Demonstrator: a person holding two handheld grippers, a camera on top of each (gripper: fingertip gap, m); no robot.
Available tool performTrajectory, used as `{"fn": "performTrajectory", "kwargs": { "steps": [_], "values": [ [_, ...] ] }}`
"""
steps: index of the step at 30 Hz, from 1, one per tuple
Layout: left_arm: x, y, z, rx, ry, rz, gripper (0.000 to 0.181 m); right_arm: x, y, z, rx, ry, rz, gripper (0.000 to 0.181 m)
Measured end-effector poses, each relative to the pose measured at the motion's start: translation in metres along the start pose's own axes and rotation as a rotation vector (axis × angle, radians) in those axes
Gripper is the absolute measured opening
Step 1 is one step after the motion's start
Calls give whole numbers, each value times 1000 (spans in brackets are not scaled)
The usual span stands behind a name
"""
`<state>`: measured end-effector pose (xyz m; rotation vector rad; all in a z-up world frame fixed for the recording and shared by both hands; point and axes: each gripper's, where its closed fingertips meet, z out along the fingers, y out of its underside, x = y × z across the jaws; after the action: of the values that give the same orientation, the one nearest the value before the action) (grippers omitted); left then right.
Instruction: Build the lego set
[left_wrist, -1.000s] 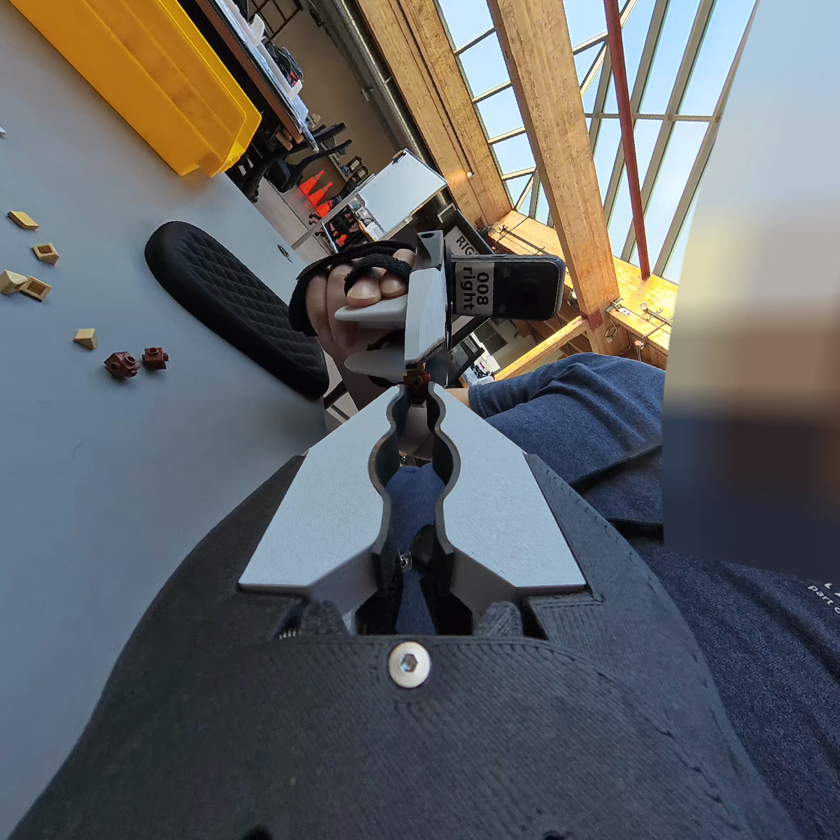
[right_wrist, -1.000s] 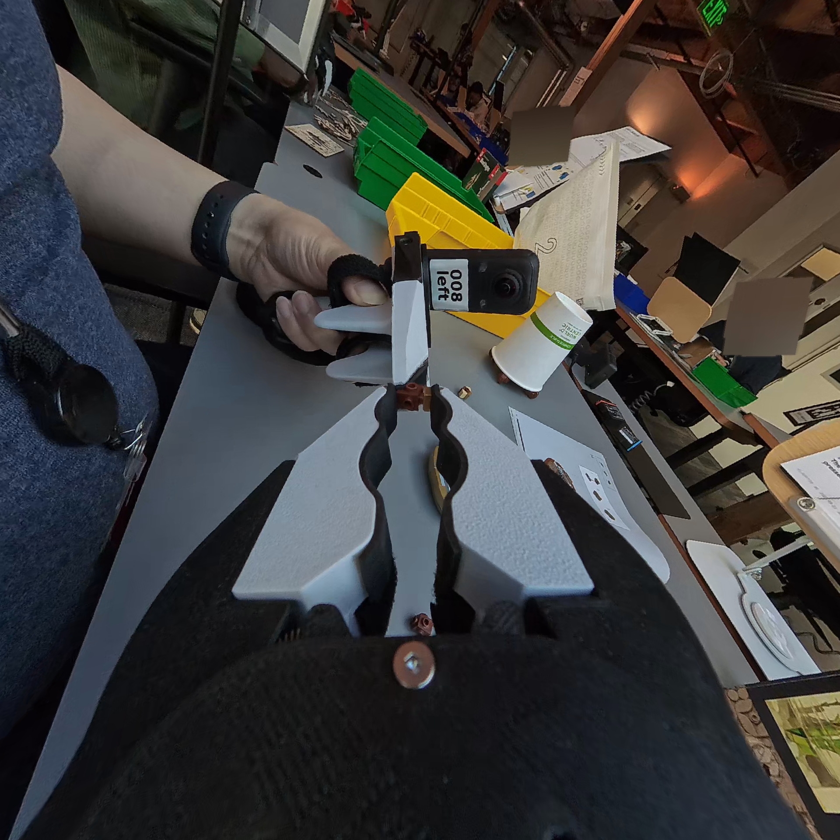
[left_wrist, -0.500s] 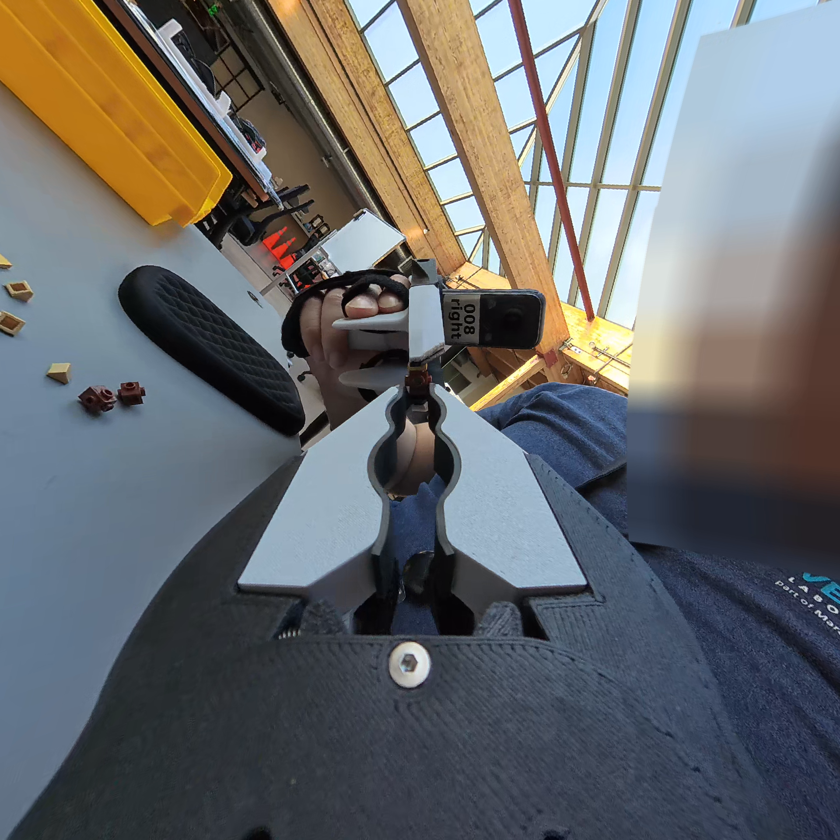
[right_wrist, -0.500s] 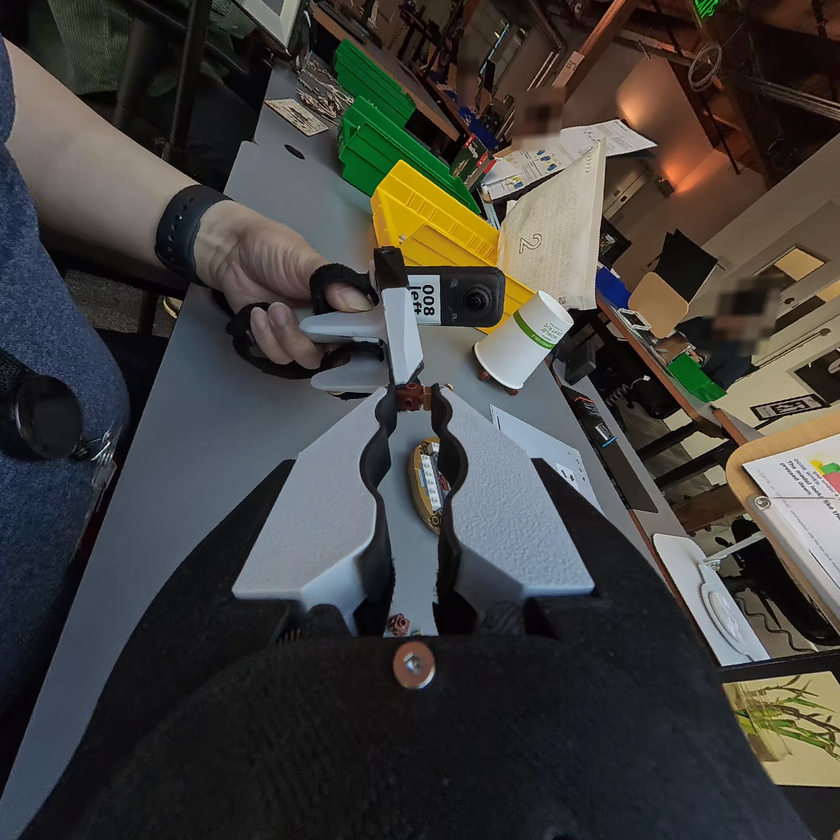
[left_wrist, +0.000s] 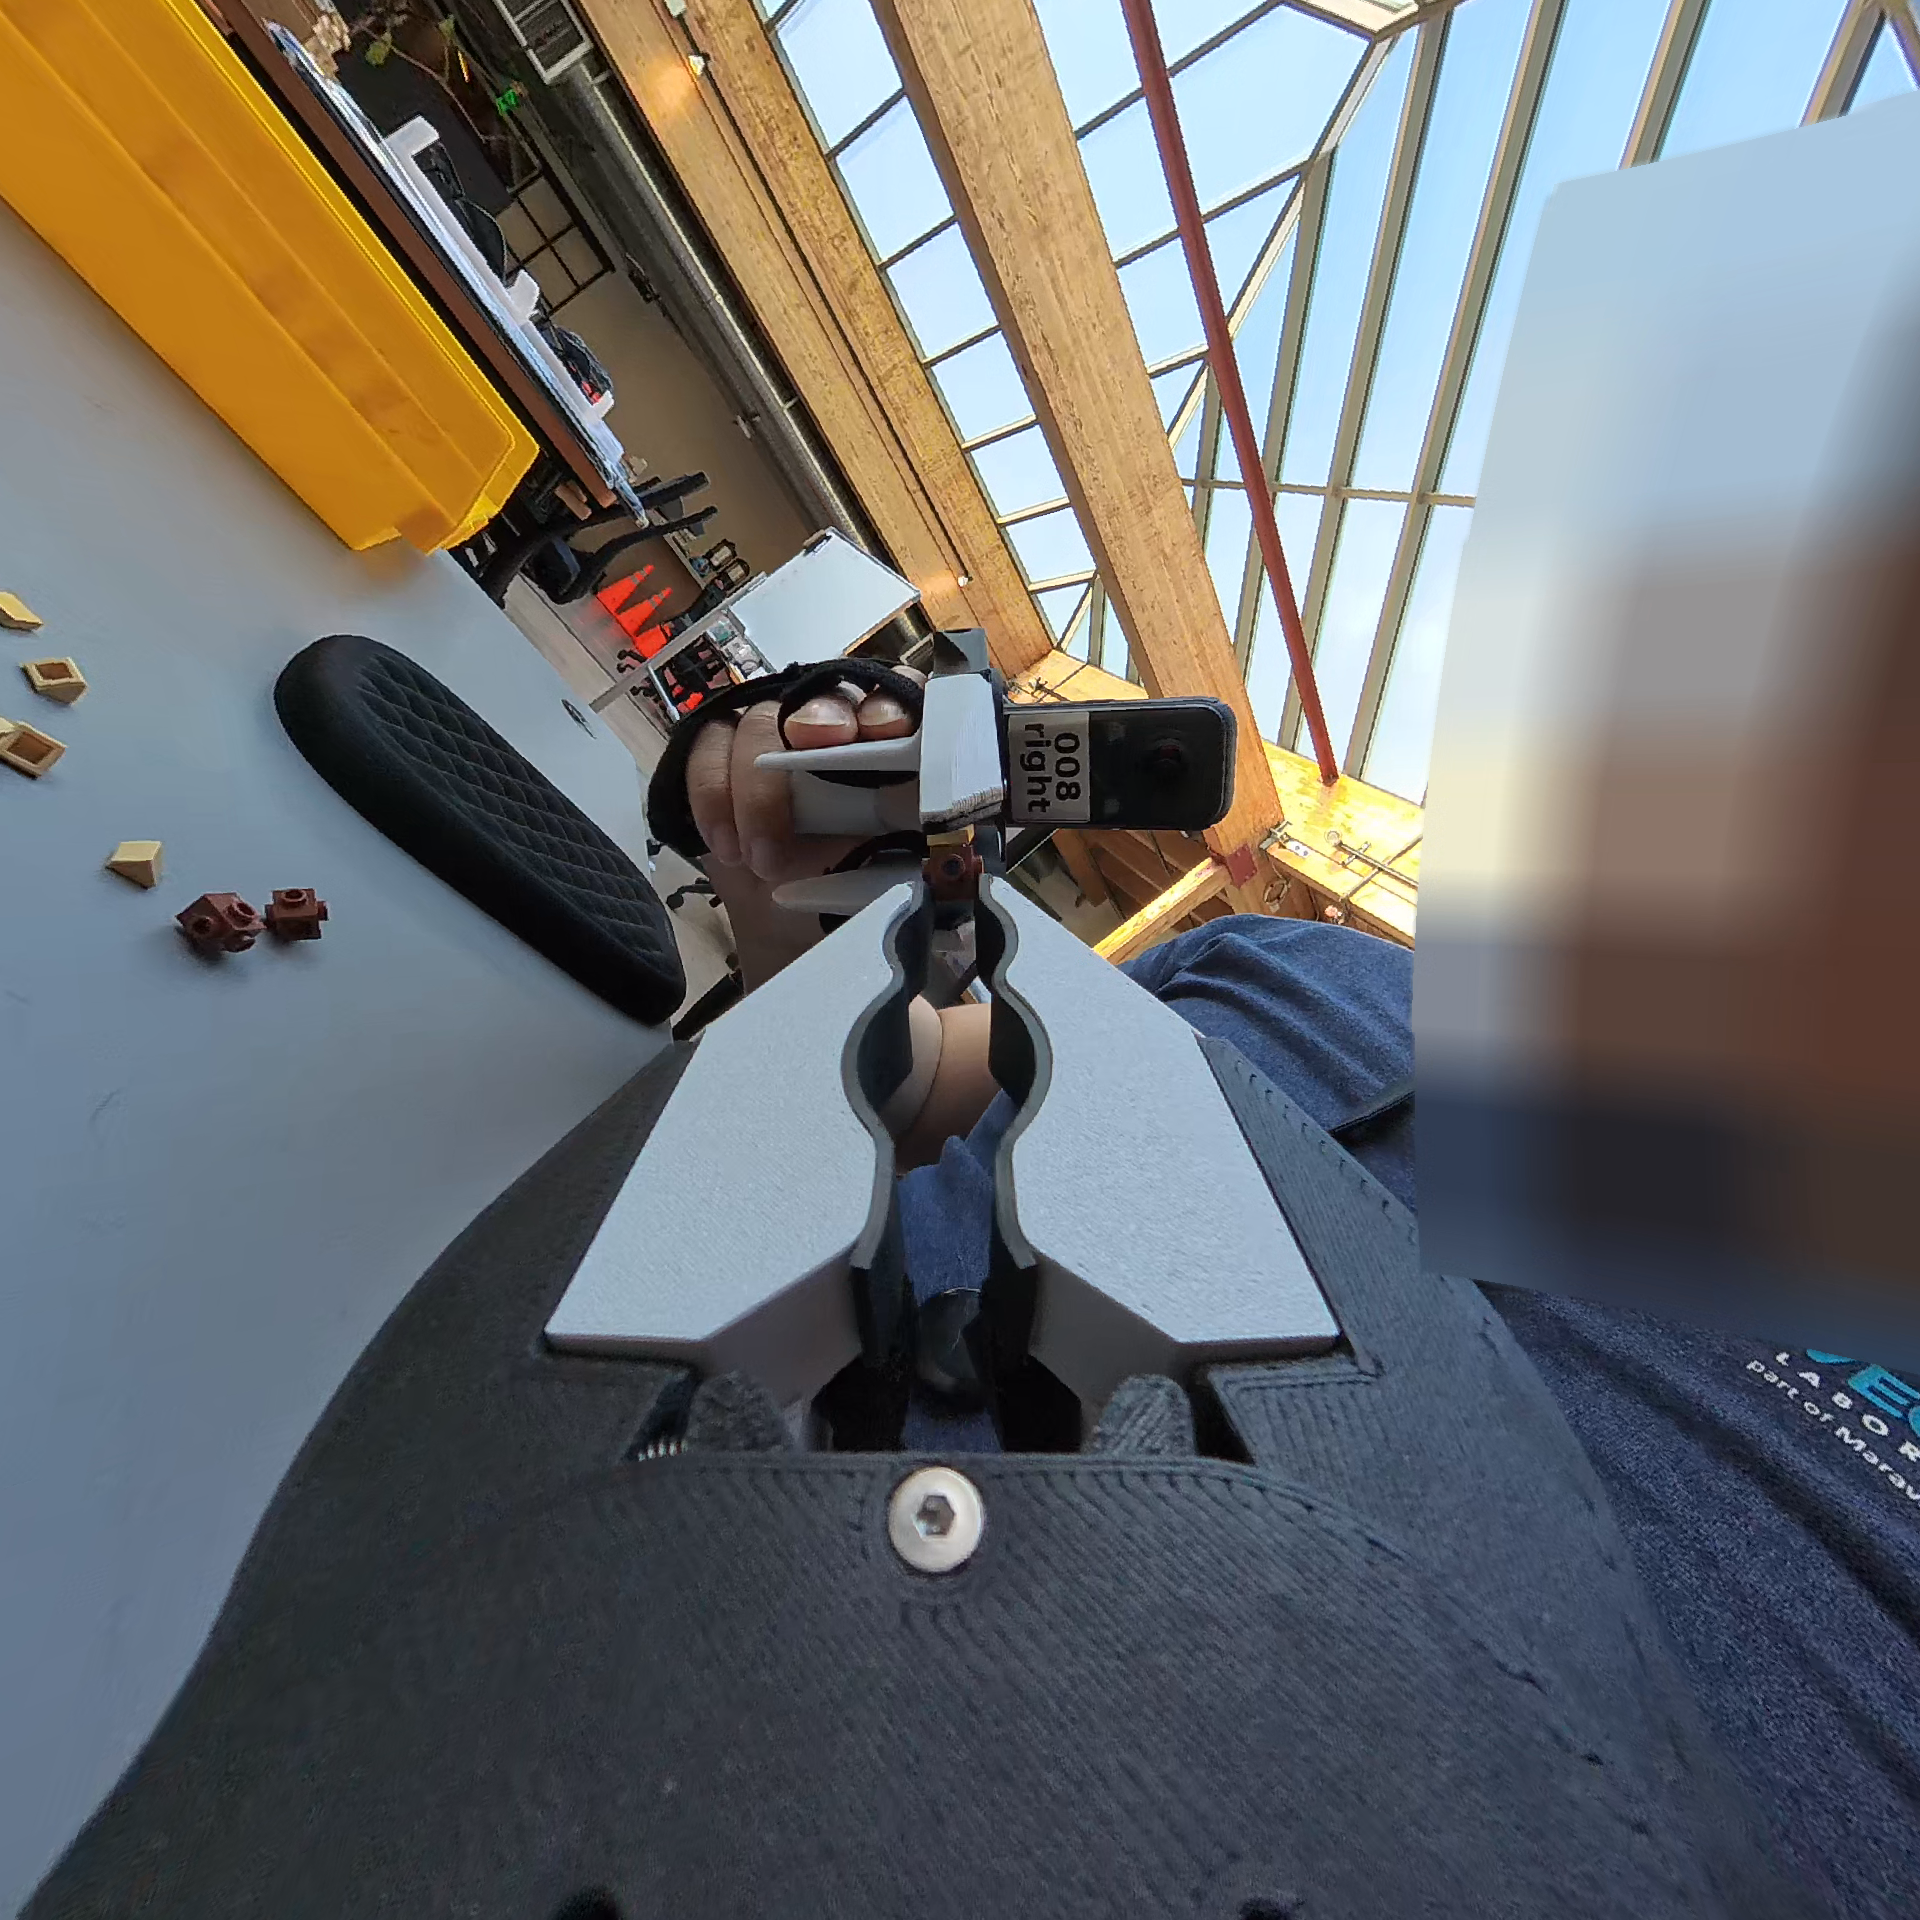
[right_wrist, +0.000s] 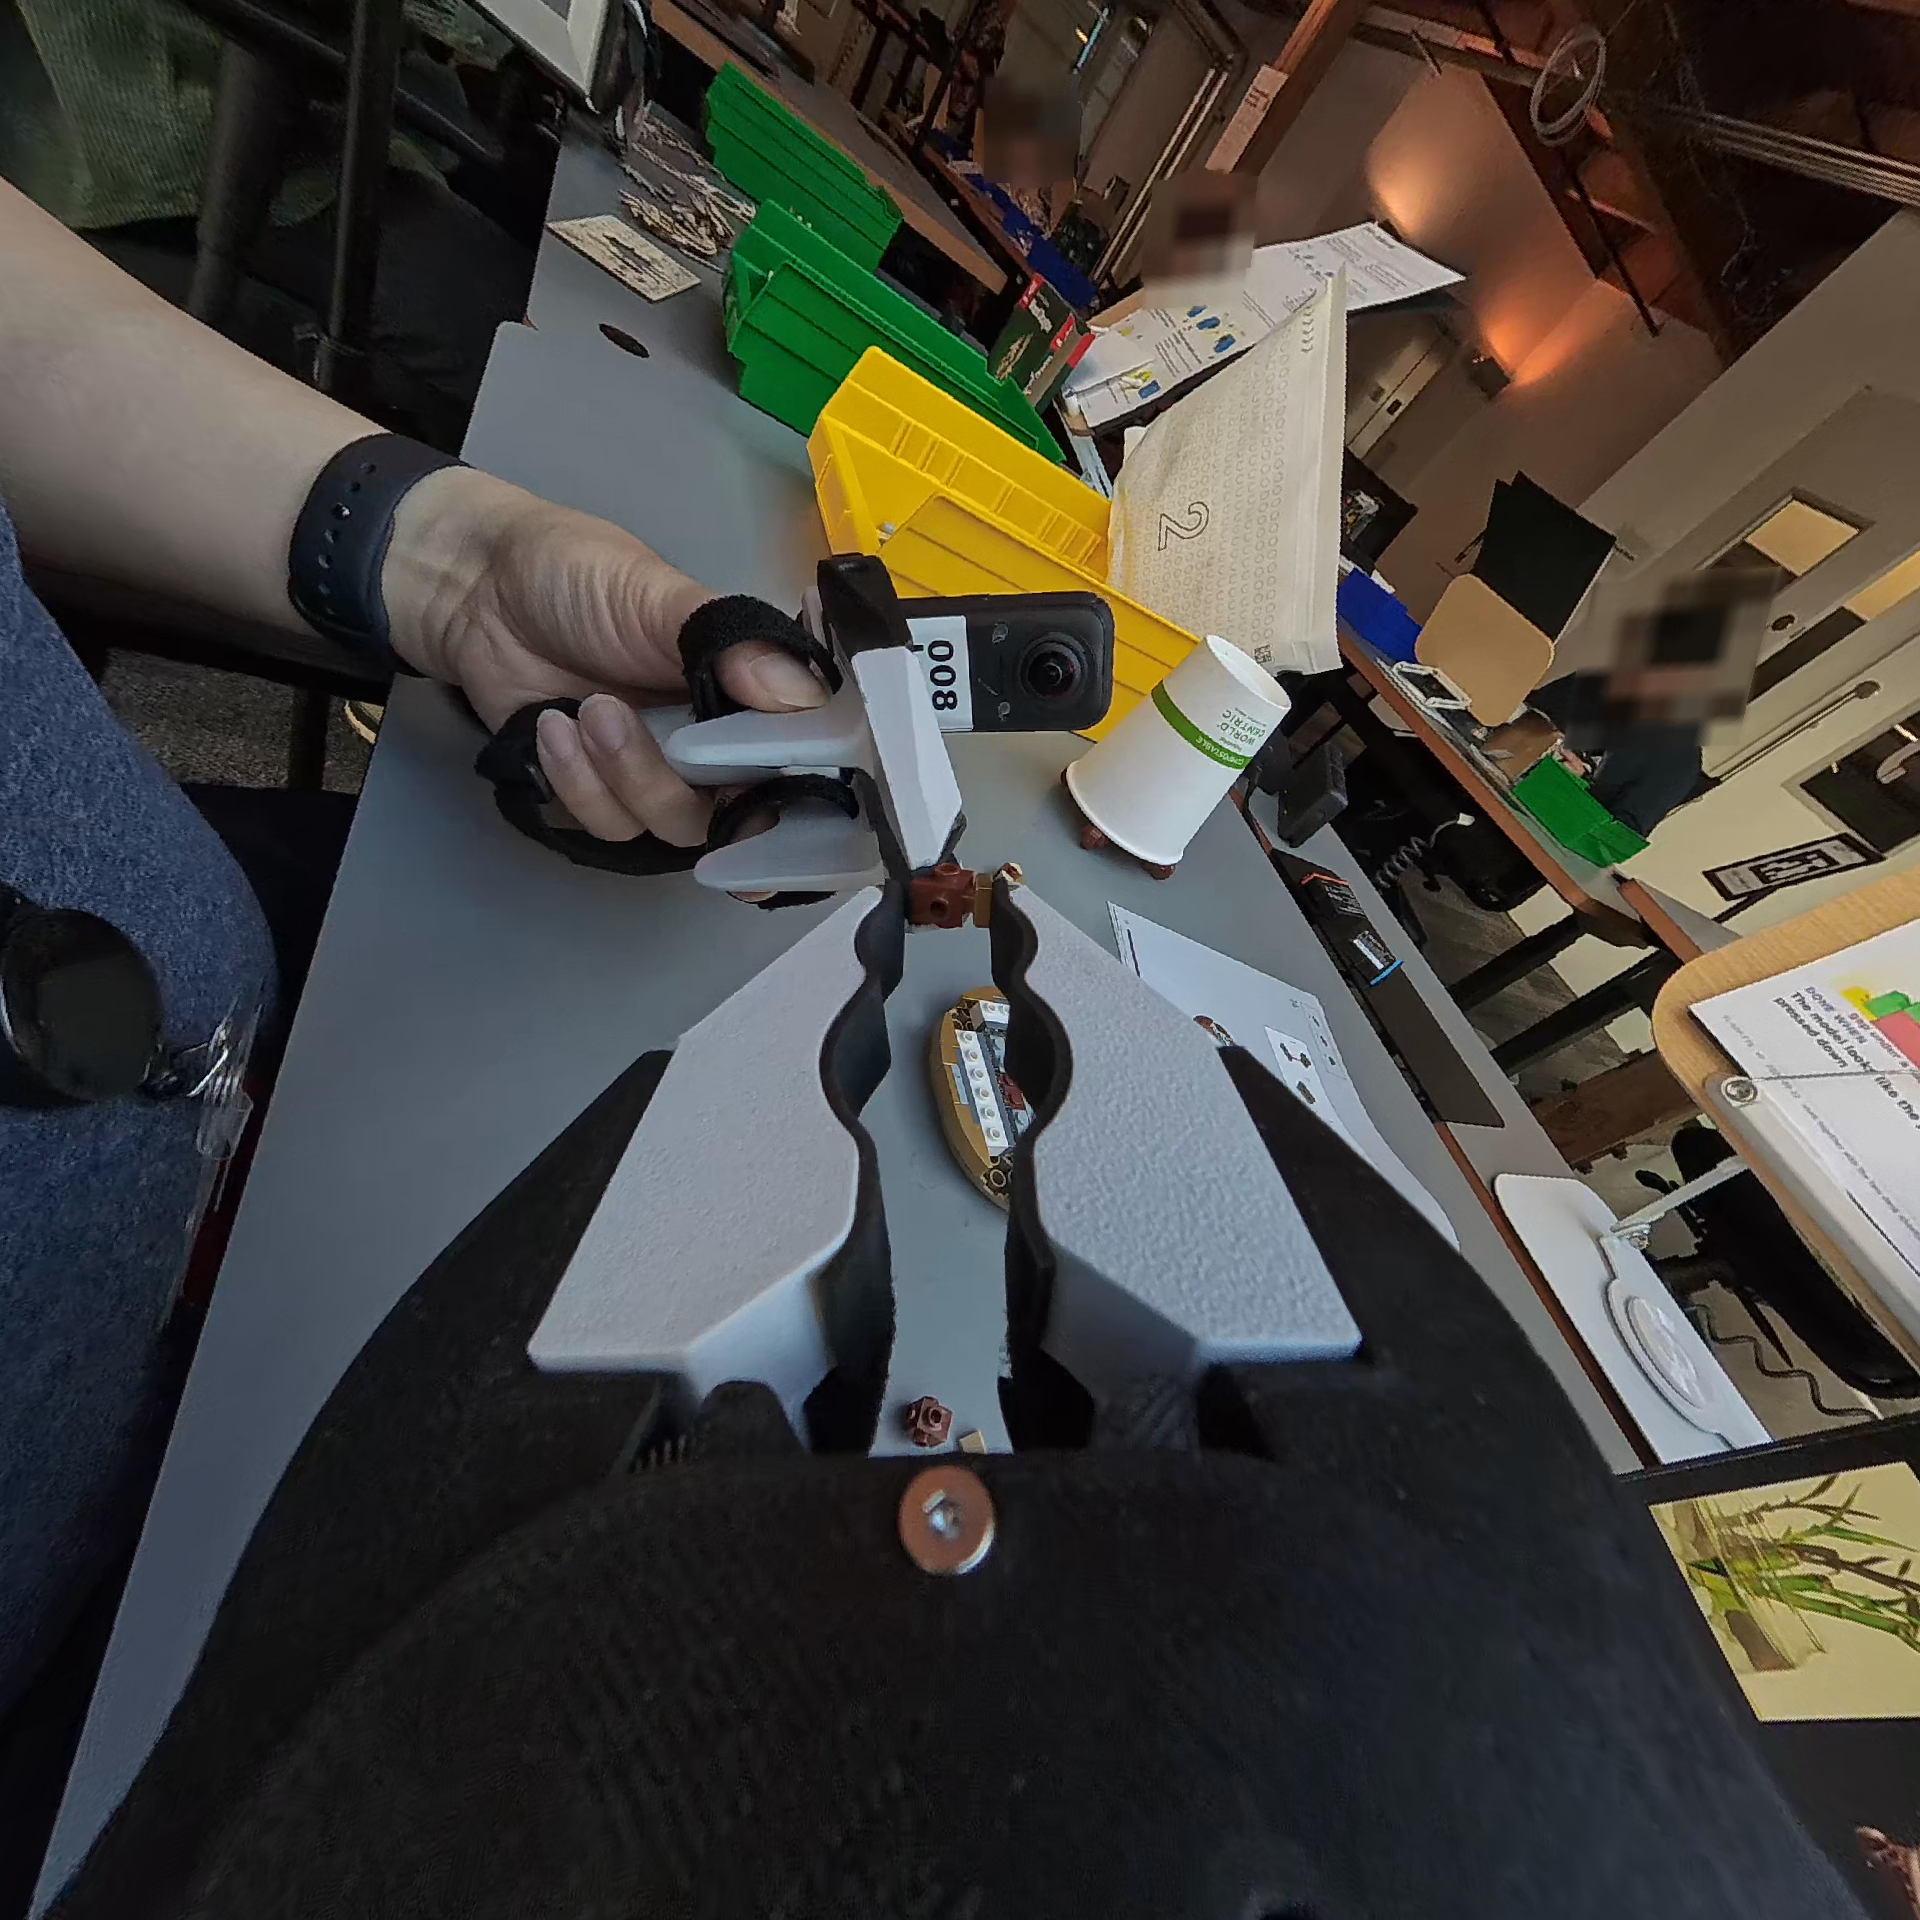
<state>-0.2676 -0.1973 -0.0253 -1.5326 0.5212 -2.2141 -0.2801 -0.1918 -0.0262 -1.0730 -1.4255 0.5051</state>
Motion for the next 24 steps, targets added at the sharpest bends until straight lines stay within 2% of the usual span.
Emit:
{"fn": "performTrajectory", "kwargs": {
  "steps": [8, 14, 16, 19, 24],
  "values": [
    [1, 1, -1, -5, 27, -25, 7, -1, -1, 1, -7, 8, 60, 14],
    [-1, 1, -4, -41, -39, 39, 9, -2, 2, 3, -31, -7, 77, 14],
    [-6, -1, -6, -38, -85, 50, 27, 0, 1, 3, -25, 1, 86, 14],
    [-4, -1, -9, -48, -95, 64, 18, 2, 2, 2, -26, 3, 97, 14],
    [2, -1, -7, -44, -32, -3, 20, -8, 0, 2, -19, -51, 77, 14]
  ]
}}
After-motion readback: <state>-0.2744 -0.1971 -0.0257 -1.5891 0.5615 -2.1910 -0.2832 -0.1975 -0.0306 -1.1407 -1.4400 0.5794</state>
